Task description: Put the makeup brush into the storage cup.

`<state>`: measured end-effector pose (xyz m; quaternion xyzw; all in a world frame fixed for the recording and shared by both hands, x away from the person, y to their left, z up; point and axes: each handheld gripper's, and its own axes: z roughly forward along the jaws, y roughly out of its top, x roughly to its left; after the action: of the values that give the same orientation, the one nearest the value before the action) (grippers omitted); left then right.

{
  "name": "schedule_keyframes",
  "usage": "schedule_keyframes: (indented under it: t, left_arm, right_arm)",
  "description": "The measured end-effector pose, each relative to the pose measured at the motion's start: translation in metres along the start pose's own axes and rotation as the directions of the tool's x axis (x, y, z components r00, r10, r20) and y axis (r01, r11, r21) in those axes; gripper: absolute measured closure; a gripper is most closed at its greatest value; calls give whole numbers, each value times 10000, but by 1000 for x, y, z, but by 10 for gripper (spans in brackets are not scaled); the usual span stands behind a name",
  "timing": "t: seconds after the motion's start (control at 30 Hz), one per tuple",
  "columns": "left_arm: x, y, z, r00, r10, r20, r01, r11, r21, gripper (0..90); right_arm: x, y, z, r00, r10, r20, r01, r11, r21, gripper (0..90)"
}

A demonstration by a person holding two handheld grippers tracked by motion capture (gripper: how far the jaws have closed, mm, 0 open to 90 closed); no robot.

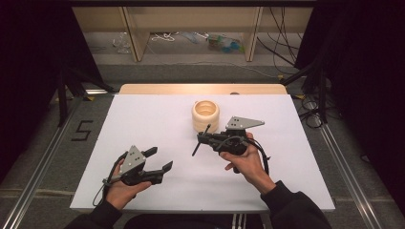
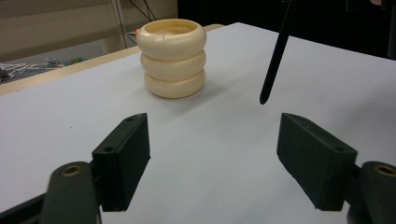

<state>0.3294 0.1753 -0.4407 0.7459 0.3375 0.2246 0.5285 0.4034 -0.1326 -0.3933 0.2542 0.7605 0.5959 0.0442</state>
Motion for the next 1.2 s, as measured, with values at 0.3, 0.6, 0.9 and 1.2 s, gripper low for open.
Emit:
schedule_keyframes:
  t: [0.3,0.6,0.9,1.2]
  left_arm:
    - [6,-1,-5,9999,-91,-115,89,9998,-181,214]
    - [7,-3,-10,9996,-137,-235,133,9997,-197,212]
    - [8,-5,-12,9994,-225,-273,220,9996,-191,218]
    - [6,-4,-11,9994,-80,-336,74,9998,-190,197]
  right_arm:
    - [-6,7,-7,9991,-247,346,250,9996,-91,841]
    - [-16,15,-14,9966,-297,775,315,9993,-217,841]
    - [-29,25,-14,9920,-324,1221,347,9993,-167,841]
    - [-38,40,-15,9919,-158,1257,216,9988,-450,841]
